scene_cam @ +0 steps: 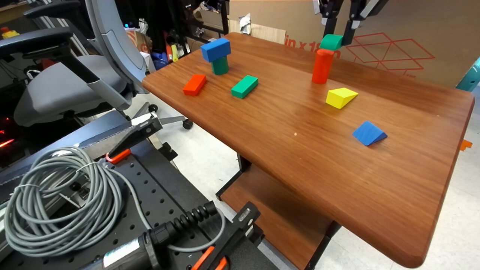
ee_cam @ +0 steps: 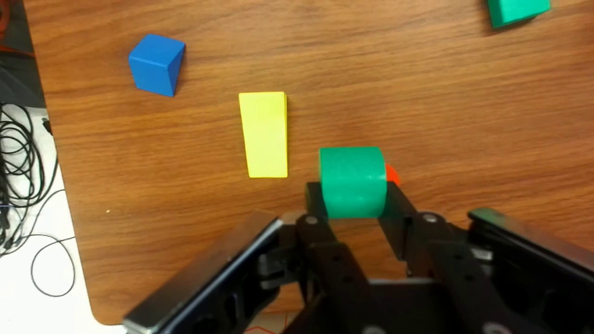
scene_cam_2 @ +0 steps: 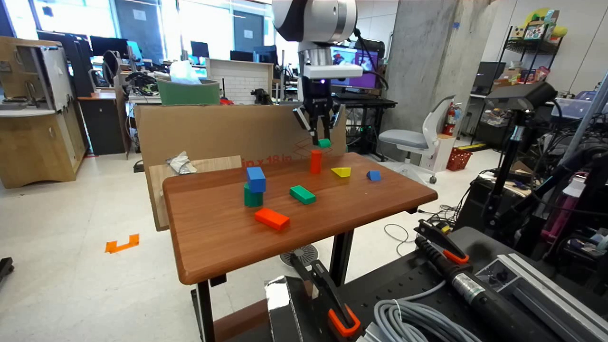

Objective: Put the semi cylinder on top of the orange cylinder

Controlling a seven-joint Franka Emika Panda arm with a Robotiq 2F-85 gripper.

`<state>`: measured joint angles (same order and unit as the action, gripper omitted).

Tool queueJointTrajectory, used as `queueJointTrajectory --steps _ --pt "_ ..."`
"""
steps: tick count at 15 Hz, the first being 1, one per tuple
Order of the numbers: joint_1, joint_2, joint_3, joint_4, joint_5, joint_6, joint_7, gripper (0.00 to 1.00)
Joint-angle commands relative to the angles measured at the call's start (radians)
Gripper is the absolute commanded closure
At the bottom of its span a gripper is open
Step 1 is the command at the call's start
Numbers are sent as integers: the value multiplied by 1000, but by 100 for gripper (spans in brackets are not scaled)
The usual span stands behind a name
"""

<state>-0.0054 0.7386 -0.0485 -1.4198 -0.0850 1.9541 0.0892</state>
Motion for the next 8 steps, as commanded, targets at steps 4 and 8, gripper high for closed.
queueJointTrajectory --steps 4,8 --pt "19 36 4 59 -5 -46 5 92" --pt "21 36 11 59 -3 -42 0 92"
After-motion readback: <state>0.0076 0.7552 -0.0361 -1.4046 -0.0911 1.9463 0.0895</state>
